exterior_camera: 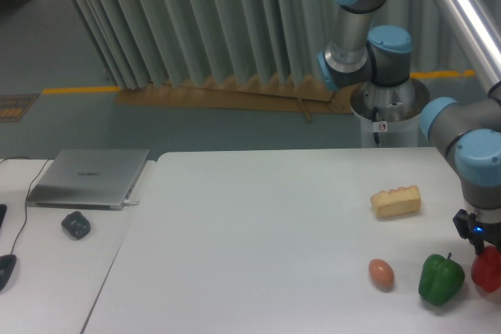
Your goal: Place the red peppers in a basket
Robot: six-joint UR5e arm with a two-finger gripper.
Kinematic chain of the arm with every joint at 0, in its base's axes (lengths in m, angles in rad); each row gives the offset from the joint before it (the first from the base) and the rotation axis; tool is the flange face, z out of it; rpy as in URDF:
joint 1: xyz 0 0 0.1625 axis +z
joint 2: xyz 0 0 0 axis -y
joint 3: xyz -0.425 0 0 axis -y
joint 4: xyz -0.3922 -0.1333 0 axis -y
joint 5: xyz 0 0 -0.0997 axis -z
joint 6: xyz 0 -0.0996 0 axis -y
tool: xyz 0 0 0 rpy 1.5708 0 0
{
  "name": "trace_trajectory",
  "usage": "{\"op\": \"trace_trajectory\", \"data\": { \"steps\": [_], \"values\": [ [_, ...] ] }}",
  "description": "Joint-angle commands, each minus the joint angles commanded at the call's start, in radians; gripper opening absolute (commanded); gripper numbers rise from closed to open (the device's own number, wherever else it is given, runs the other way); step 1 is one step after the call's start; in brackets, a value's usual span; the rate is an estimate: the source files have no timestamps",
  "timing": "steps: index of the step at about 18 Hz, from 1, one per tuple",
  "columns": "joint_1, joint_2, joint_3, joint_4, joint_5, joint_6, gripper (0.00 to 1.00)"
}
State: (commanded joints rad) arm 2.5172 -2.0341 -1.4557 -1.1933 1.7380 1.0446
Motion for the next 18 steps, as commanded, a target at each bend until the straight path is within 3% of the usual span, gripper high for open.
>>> {"op": "trace_trajectory", "data": {
  "steps": [4,10,13,18],
  "values": [
    [0.009,0.043,0.002,-0.057,-0.011,0.003,0.45],
    [0.11,0.112,0.017,-0.052,-0.051,0.089,0.45],
    [0.146,0.1,0.031,-0.051,-0.048,0.107,0.45],
    [0.181,0.066,0.061,0.004,-0.046,0.126,0.42]
  ]
}}
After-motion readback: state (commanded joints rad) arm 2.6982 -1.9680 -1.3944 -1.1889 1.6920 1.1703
